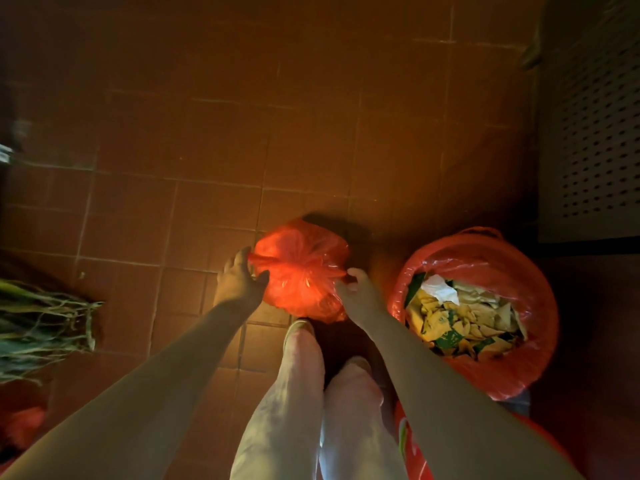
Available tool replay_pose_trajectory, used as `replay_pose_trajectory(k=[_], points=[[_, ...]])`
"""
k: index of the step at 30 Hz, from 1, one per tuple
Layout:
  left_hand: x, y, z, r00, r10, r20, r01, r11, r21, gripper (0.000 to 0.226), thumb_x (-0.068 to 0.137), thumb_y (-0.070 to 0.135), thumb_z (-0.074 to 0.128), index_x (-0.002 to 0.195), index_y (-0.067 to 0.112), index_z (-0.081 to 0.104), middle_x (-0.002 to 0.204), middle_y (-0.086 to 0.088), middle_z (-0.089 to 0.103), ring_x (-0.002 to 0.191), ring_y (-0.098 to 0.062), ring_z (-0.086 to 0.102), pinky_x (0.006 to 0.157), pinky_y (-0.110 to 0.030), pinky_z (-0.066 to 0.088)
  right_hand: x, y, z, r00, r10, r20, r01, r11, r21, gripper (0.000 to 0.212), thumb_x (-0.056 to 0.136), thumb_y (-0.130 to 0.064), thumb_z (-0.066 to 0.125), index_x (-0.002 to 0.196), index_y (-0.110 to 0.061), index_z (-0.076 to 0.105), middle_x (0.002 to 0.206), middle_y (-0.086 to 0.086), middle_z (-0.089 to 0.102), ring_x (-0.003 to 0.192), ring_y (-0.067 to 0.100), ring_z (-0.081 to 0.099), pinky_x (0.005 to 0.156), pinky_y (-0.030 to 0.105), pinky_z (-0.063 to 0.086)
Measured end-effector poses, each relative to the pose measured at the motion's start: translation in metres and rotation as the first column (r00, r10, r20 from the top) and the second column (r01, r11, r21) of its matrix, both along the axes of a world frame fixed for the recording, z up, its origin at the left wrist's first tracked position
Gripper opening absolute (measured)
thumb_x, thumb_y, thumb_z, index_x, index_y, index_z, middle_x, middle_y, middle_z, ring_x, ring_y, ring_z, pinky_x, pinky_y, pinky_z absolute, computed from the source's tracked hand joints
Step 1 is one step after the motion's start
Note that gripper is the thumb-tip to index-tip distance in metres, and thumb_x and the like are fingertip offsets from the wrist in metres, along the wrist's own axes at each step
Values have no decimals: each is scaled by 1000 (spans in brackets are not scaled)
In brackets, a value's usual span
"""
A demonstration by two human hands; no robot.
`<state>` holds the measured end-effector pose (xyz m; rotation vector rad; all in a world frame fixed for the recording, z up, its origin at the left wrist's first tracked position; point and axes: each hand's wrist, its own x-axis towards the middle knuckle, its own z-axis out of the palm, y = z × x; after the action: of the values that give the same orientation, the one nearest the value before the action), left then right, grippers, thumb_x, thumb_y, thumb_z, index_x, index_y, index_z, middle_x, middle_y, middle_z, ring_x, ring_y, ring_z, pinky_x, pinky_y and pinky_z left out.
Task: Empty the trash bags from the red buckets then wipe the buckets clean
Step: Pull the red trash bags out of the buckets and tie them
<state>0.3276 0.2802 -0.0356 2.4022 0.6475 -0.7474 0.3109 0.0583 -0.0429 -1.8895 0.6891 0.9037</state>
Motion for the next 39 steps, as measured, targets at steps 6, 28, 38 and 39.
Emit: replay_pose_trajectory(k=[6,28,38,39], points=[[5,-27,23,992,-123,14,124,991,-53,60,95,27,60,150,17,38,151,-9,43,138,-33,36,112,-39,29,-7,-21,24,996,-84,10,84,996,43,51,99,-27,54,146,-13,39,143,15,50,131,29,48,110,40,38],[-36,-215,48,899,-434,-57,406,876,-259,46,103,24,47,148,19,40,155,-6,39,136,-28,44,106,-38,41,-145,-194,57,909,-418,8,414,897,-155,51,97,-34,56,143,-16,43,138,12,56,126,30,52,98,32,41],[-56,-264,1,949,-225,-222,160,948,-275,54,101,9,42,152,9,26,149,-13,44,116,-30,55,76,-29,48,-199,-261,33,836,-547,-39,526,819,-228,45,95,-25,59,136,-9,47,132,17,58,117,34,57,90,34,44],[-55,-265,-4,945,-231,-233,168,950,-262,53,100,8,43,151,9,29,146,-16,46,120,-33,55,81,-33,48,-202,-266,30,828,-558,-49,534,813,-232,45,95,-25,59,135,-9,47,131,17,58,115,35,58,88,34,44]])
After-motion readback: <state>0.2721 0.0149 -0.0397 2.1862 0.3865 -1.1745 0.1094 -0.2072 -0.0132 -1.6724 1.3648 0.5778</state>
